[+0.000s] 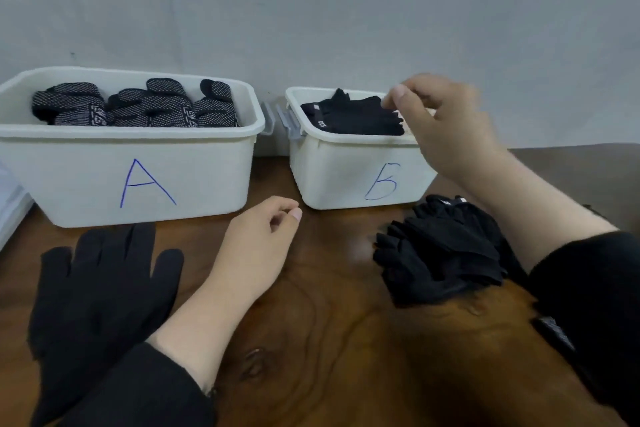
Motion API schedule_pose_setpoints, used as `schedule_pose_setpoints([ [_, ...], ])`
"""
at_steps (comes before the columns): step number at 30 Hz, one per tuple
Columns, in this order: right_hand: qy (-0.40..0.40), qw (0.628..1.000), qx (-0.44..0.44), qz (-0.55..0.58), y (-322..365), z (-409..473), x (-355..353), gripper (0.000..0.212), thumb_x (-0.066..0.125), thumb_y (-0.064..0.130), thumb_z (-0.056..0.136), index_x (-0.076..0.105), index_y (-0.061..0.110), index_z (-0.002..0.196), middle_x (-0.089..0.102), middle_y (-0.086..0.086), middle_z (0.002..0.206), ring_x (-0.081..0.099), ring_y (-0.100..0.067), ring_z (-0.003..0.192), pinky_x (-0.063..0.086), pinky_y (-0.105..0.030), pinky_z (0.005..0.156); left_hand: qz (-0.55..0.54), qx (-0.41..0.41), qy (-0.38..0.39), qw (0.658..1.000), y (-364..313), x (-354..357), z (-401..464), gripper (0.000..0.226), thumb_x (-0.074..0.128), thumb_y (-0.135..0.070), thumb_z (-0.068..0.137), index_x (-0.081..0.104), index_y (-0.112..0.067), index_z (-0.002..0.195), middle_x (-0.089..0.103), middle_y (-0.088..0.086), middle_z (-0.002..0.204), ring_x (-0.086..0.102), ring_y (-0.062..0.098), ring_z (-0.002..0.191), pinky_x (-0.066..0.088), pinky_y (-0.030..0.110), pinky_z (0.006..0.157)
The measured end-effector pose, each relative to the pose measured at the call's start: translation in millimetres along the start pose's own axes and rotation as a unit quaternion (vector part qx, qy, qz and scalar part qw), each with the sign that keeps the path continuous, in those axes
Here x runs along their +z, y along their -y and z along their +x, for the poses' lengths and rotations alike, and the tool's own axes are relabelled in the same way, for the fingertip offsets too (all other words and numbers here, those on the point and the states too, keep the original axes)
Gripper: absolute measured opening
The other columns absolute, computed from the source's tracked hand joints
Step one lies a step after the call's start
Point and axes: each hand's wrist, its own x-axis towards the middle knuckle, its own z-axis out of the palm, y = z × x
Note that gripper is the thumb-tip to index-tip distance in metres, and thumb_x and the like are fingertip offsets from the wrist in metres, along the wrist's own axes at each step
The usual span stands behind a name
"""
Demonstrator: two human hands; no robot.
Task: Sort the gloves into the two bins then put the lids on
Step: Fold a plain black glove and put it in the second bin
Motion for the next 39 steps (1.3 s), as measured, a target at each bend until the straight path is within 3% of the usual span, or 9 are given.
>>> schedule_pose_setpoints([
  [2,0.011,1.0,0.019,-0.005,-13.3,-42.3,-12.0,0.021,0.054,0.026,0.102,0.071,0.021,0.092,0.069,0.017,0.092,0.061,0.004,0.091,0.042,-0.01,0.078,0.041,0.02,0.014,0.999,-4.5,3.3,-3.3,0.024,0.051,-0.041,0.1,0.064,-0.034,0.119,0.063,-0.02,0.101,0.056,-0.001,0.094,0.042,0.017,0.077],
  [5,0.027,0.997,0.049,-0.058,-43.0,-100.8,-22.6,0.013,0.058,0.024,0.1,0.071,0.02,0.102,0.067,0.016,0.099,0.062,-0.008,0.089,0.049,-0.023,0.081,0.095,0.07,0.051,0.992,-12.4,10.2,-11.8,0.029,0.051,-0.04,0.099,0.064,-0.032,0.124,0.06,-0.022,0.104,0.056,-0.002,0.097,0.042,0.016,0.08],
  [11,0.11,0.965,0.159,-0.177,-86.6,-167.2,-17.1,0.053,0.062,0.042,0.097,0.053,0.021,0.145,0.047,0.006,0.152,0.039,-0.015,0.142,0.028,-0.038,0.121,0.189,0.171,0.135,0.958,-44.8,39.3,-42.4,0.045,0.043,-0.046,0.102,0.046,-0.034,0.145,0.046,-0.02,0.14,0.041,0.001,0.127,0.033,0.019,0.103],
  [19,0.119,0.964,0.202,-0.128,-92.3,-175.1,-10.9,0.058,0.064,0.049,0.094,0.054,0.021,0.145,0.046,0.009,0.153,0.039,-0.012,0.142,0.035,-0.034,0.116,0.302,0.221,0.231,0.898,-61.1,74.7,-69.0,0.066,0.032,-0.058,0.101,0.014,-0.03,0.159,0.009,-0.015,0.165,0.001,0.005,0.151,0.002,0.032,0.124],
  [25,0.049,0.972,0.202,-0.109,-97.7,-171.7,-9.7,0.019,0.064,0.025,0.097,0.073,0.02,0.113,0.066,0.008,0.124,0.06,-0.018,0.116,0.047,-0.041,0.099,0.331,0.204,0.252,0.886,-59.6,78.1,-67.4,0.065,0.028,-0.061,0.101,0.018,-0.031,0.158,0.007,-0.015,0.165,0.003,0.006,0.151,0.004,0.038,0.124],
  [28,0.029,0.973,0.207,-0.103,-96.2,-170.4,-7.0,0.01,0.062,0.02,0.096,0.07,0.025,0.094,0.067,0.012,0.107,0.061,-0.016,0.101,0.047,-0.047,0.096,0.336,0.198,0.248,0.887,-60.8,78.5,-67.7,0.064,0.028,-0.061,0.101,0.02,-0.032,0.158,0.009,-0.016,0.165,0.004,0.006,0.151,0.003,0.039,0.124],
  [33,-0.101,0.977,0.183,-0.049,-89.5,-169.4,-11.8,0.01,0.057,0.017,0.099,0.066,0.022,0.098,0.062,0.018,0.088,0.053,-0.002,0.085,0.045,-0.051,0.101,0.338,0.189,0.247,0.888,-61.7,79.9,-66.9,0.061,0.028,-0.06,0.101,0.023,-0.034,0.157,0.011,-0.017,0.164,0.005,0.006,0.151,0.002,0.038,0.124],
  [37,-0.243,0.957,0.139,0.072,-66.3,-168.3,-28.7,0.011,0.055,0.014,0.103,0.065,0.017,0.107,0.064,0.017,0.094,0.06,0.002,0.09,0.049,-0.019,0.085,0.333,0.192,0.245,0.89,-60.7,78.9,-67.2,0.06,0.028,-0.059,0.102,0.022,-0.035,0.157,0.011,-0.017,0.164,0.005,0.006,0.151,0.002,0.039,0.124],
  [39,-0.265,0.947,0.136,0.12,-52.6,-169.2,-34.9,0.011,0.053,0.014,0.104,0.063,0.018,0.106,0.063,0.018,0.093,0.059,0.004,0.087,0.046,-0.013,0.078,0.33,0.196,0.241,0.891,-59.7,78.5,-67.6,0.06,0.027,-0.059,0.102,0.022,-0.034,0.157,0.011,-0.017,0.165,0.004,0.007,0.151,0.002,0.041,0.124],
])
